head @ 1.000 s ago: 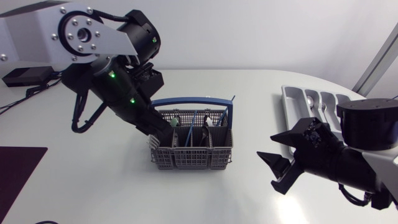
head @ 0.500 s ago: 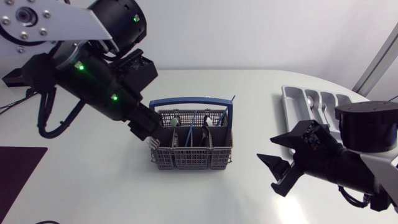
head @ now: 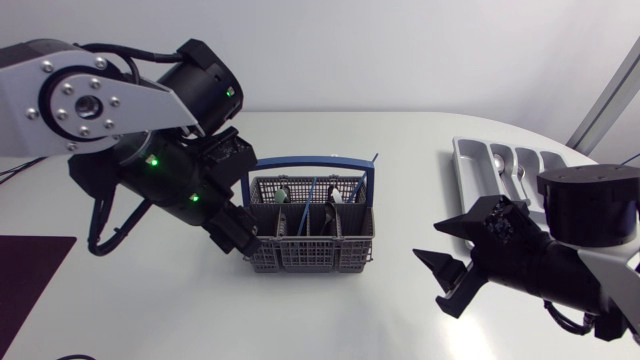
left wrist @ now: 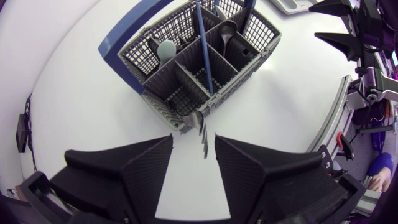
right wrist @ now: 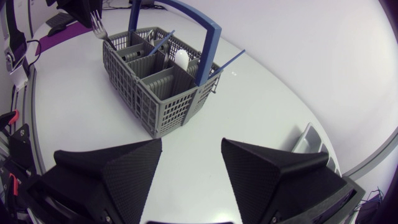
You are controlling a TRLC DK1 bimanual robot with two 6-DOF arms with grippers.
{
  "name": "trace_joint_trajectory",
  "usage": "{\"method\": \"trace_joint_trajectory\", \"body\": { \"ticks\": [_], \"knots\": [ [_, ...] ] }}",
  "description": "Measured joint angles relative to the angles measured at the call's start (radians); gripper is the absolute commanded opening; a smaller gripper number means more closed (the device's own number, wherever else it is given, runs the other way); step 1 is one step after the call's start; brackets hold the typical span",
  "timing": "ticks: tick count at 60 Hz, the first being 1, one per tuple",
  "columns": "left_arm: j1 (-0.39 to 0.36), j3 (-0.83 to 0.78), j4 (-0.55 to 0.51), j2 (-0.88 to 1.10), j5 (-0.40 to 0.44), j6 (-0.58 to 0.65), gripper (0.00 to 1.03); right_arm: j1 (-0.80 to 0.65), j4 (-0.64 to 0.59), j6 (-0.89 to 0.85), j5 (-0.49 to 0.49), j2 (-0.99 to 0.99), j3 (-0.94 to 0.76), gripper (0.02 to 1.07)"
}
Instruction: Sort the cutlery from the basket into the organizer compartments.
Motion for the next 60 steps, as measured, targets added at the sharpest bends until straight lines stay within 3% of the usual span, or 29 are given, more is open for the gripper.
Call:
{"method": "trace_joint_trajectory", "body": {
  "ticks": [1, 29, 37, 60],
  "knots": [
    [0.000, -0.003, 0.004, 0.000, 0.001, 0.000, 0.29, 0.000, 0.000, 0.000, 0.000, 0.000, 0.000, 0.72],
    [0.000, -0.076, 0.116, -0.026, 0.015, 0.027, 0.22, 0.005, 0.000, -0.004, 0.000, 0.000, -0.013, 0.72],
    [0.005, -0.086, 0.129, -0.027, 0.069, 0.049, 0.04, 0.005, 0.000, -0.004, 0.000, -0.002, -0.014, 0.72],
    [0.012, -0.120, 0.178, -0.092, 0.104, 0.083, 0.04, 0.005, 0.001, -0.004, 0.000, -0.006, -0.020, 0.72]
  ]
}}
